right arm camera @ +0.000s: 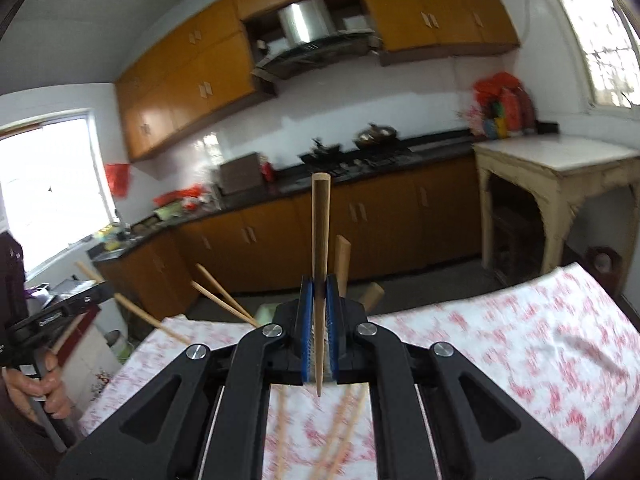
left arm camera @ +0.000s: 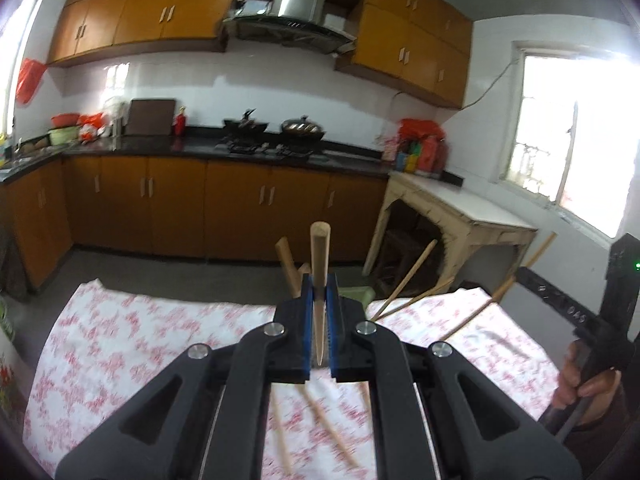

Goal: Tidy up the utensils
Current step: 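Lower the right gripper's chopstick into the holder and open while the left gripper releases its chopstick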

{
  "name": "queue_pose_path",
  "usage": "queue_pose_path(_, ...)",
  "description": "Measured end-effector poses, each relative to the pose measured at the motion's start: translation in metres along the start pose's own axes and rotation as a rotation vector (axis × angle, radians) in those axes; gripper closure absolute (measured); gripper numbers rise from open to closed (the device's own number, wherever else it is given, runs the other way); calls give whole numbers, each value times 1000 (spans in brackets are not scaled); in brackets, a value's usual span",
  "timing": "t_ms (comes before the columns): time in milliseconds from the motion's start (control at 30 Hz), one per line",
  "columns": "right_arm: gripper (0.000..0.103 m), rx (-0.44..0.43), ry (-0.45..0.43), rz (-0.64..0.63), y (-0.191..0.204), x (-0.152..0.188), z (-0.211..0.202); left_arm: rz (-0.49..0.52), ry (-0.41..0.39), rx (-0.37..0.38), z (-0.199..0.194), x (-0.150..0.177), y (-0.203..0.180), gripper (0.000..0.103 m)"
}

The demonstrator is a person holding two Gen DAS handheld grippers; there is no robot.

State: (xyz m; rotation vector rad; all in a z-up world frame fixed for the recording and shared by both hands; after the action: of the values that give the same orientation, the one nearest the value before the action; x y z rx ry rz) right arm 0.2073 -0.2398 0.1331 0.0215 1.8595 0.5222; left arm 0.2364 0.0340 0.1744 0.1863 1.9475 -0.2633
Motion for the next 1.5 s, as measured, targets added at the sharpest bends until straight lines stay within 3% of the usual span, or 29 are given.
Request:
queue_pose_path(233,96,-24,-83,-65,40,-40,33,55,-43,-21,21,-51,-27,96)
queue_pose_path(367,96,10,-92,-85,46,-45,58,74,-4,-66,58,-62,-29,96)
queue_pose_path(767,96,96,59,-84,27,-8,137,57,107,-69,124,-35,-12,96)
queue_pose_path(1333,95,79,192,7,12,15,166,44,181,-63,157,-13,-3,96)
queue_pose_path(1433,91,88,187,0,12,12,162,35,174,-70,155,-15,0,91)
queue_pose_path(1500,77,95,172,3,12,9,158,27,162,-75,151,-17,1,85)
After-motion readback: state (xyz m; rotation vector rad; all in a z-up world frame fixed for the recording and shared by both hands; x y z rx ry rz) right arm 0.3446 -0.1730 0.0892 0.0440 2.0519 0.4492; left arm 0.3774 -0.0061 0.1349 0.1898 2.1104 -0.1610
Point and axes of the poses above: each gripper's, at about its wrist camera, not at the fingertips, and z roughly the way its jaws point, y to its left, x to its underside, the point moved 4 cm from there along z, roughly the way its jaws point, and after that the axes turned 5 degrees about z, right-handed, at the moved point
